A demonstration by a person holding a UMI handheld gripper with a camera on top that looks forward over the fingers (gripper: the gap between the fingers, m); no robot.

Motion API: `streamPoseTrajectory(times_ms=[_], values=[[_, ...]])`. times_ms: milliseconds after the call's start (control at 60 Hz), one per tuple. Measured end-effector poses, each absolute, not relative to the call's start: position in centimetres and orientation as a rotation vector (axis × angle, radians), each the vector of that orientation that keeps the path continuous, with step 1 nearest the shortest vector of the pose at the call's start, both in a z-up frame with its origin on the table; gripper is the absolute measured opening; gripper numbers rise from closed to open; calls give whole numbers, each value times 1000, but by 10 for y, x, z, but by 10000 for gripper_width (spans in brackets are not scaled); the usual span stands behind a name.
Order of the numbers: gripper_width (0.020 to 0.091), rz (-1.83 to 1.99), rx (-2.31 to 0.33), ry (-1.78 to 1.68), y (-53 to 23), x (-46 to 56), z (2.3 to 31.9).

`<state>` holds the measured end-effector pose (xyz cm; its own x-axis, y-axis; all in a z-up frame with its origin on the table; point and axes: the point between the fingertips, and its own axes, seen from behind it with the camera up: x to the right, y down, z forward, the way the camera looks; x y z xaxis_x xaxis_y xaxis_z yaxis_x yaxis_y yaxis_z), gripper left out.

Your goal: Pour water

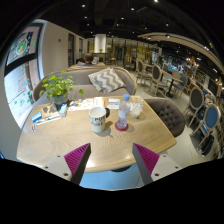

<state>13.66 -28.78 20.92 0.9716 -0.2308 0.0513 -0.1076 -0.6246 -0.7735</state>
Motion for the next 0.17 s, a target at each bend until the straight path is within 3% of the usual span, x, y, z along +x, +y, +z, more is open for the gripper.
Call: streamPoseTrajectory(times_ms=[167], values=[[855, -209, -2244, 201, -288, 137, 208]])
